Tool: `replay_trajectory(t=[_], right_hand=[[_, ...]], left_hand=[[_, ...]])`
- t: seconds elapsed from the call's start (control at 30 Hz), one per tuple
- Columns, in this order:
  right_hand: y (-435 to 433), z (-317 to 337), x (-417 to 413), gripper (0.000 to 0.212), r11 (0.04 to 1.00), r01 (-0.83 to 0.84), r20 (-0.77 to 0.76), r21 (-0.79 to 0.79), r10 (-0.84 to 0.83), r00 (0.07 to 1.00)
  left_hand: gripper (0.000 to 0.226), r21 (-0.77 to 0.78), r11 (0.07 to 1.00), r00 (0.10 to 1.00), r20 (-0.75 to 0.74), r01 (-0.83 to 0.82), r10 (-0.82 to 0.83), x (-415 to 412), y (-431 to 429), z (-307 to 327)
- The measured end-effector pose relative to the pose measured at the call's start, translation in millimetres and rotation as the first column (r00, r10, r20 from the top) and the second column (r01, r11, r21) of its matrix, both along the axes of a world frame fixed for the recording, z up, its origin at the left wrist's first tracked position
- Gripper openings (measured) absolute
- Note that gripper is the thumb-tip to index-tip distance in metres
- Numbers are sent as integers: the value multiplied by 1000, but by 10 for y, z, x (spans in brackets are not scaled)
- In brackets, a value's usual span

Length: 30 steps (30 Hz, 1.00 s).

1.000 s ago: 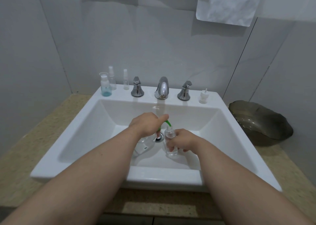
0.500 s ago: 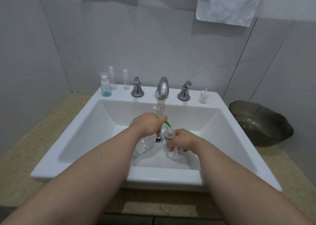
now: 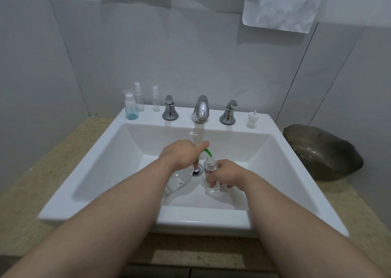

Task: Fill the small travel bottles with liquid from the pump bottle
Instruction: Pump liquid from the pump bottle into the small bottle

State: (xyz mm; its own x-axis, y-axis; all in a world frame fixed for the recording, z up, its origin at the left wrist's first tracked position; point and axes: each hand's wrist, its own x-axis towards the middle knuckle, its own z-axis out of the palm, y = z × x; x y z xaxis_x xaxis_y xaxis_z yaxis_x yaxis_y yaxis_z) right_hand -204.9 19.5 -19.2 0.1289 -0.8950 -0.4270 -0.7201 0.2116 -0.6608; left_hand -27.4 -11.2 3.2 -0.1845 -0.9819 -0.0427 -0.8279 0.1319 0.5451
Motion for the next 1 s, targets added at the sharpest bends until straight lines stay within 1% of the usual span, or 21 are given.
replay_trajectory(t=[0.17, 0.33, 0.57, 0.87, 1.0], right_hand=[[-1, -6, -10, 21, 1000, -10, 6, 3, 10, 1000], [6, 10, -4, 30, 1000, -2, 6, 8, 2, 1000], [9, -3, -1, 21, 1000, -4, 14, 5, 4, 1000], [10, 2, 2, 20, 1000, 0, 21, 0, 0, 1000], [6, 4, -3, 18, 1000, 2, 23, 0, -2, 1000]], left_hand=[[76, 10, 1000, 1000, -1, -6, 6, -4, 0, 0], [75, -2, 1000, 1000, 13, 10, -10, -6, -32, -26], [71, -11, 1000, 999, 28, 17, -17, 2, -60, -38], [61, -24, 999, 998, 56, 23, -22, 0, -80, -38], [68, -2, 1000, 1000, 20, 13, -13, 16, -78, -59]])
